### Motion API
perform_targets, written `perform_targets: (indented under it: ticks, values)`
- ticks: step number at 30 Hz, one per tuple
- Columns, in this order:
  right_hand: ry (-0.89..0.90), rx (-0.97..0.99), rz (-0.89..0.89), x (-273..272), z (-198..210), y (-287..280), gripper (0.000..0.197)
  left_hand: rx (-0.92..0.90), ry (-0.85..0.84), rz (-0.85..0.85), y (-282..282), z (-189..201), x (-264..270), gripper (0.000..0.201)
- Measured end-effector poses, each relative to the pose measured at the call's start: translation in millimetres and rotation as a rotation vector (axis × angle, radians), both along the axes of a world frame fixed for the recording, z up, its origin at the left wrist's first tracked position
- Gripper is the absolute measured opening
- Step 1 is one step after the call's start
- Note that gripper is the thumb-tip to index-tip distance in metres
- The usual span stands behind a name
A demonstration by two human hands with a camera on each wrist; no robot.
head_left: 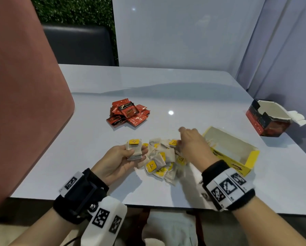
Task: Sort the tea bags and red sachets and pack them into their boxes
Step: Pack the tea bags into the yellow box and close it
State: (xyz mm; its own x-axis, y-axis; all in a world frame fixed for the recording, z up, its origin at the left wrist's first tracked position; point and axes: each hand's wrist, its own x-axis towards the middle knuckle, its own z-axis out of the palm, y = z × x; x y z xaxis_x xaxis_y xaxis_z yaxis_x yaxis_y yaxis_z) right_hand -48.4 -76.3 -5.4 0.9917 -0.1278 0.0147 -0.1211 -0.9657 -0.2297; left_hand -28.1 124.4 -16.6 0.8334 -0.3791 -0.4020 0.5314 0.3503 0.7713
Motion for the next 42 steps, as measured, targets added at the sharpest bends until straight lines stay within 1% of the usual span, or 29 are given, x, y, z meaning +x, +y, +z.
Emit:
perform_targets:
  ticks: [1,2,4,7,12,14,15,17,18,20,21,23,24,25,27,28,31,34,35,36,37,39,40,42]
  values:
    - [0.092,-0.075,-0.041,2.3,0.6,-4.5,0.016,0.006,-0.012,-0.008,-0.5,1.0,-0.7,0.027]
    - [0.162,-0.108,-0.059,2.8,0.7,-7.0,0.013,0.014,-0.018,-0.016,-1.0,1.2,-0.6,0.027]
    - [0.197,-0.103,-0.073,2.3,-1.0,-8.7,0.022,0.023,-0.025,-0.031,-1.8,0.9,0.0,0.027]
    - [0.125,-0.028,-0.106,2.2,-6.4,-7.5,0.031,0.047,-0.044,-0.067,-2.8,0.6,-0.3,0.025]
    - [-0.029,0.199,-0.118,3.9,-10.6,-18.1,0.033,0.052,-0.041,-0.071,-6.4,2.5,-2.9,0.028]
    - [-0.124,0.338,-0.111,5.2,-4.7,-20.1,0.028,0.053,-0.035,-0.069,-8.5,3.5,-3.2,0.028]
    - [-0.179,0.444,-0.103,5.5,-0.6,-19.3,0.026,0.055,-0.028,-0.069,-10.3,3.6,-3.1,0.029]
    - [-0.268,0.703,-0.095,4.7,9.2,-13.3,0.021,0.041,-0.002,-0.068,-14.8,4.2,-3.5,0.027]
    - [-0.279,0.841,-0.091,3.4,14.3,-8.0,0.020,0.022,0.013,-0.067,-17.6,5.3,-4.5,0.025]
    - [-0.238,1.117,-0.085,0.6,19.7,6.2,0.018,-0.037,0.036,-0.056,-22.6,8.4,-6.9,0.023]
    - [-0.198,1.229,-0.084,-0.6,20.0,14.4,0.018,-0.068,0.038,-0.049,-24.6,9.8,-8.0,0.026]
    - [-0.124,1.343,-0.101,-2.0,12.9,30.0,0.017,-0.116,0.025,-0.051,-27.5,11.7,-9.9,0.039]
    - [-0.103,1.347,-0.118,-2.5,7.5,36.8,0.016,-0.131,0.019,-0.056,-28.5,12.1,-10.8,0.044]
    - [-0.099,1.311,-0.136,-2.6,1.7,42.2,0.015,-0.143,0.019,-0.063,-29.1,12.4,-11.8,0.047]
    - [-0.118,1.190,-0.147,-2.2,-8.2,48.7,0.016,-0.143,0.014,-0.073,-29.2,10.8,-13.2,0.047]
    - [-0.126,1.159,-0.139,-1.7,-11.6,50.0,0.017,-0.131,0.002,-0.077,-29.1,10.0,-13.6,0.046]
    - [-0.127,1.149,-0.106,-3.5,-16.4,51.9,0.016,-0.120,-0.019,-0.085,-25.4,6.4,-12.3,0.041]
    - [-0.123,1.110,-0.067,-7.2,-14.2,49.9,0.007,-0.037,-0.042,-0.054,-22.2,1.6,-9.1,0.032]
    - [-0.131,1.056,-0.063,-7.6,-12.1,45.4,0.004,-0.008,-0.047,-0.039,-20.4,0.0,-8.4,0.028]
    - [-0.140,0.949,-0.061,-7.0,-10.7,37.4,0.003,0.020,-0.059,-0.024,-18.6,-1.2,-7.7,0.026]
    - [-0.139,0.788,-0.058,-6.1,-10.5,26.7,0.004,0.050,-0.080,-0.009,-16.1,-2.8,-6.3,0.024]
    - [-0.079,0.442,-0.048,-3.1,-11.2,3.2,0.012,0.101,-0.128,0.011,-11.6,-5.5,-4.6,0.021]
    - [-0.047,0.327,-0.058,-0.6,-12.2,-7.3,0.017,0.117,-0.142,0.015,-10.2,-6.6,-4.4,0.021]
    - [-0.004,0.217,-0.082,4.5,-14.0,-20.3,0.024,0.147,-0.160,0.006,-9.2,-9.0,-3.7,0.020]
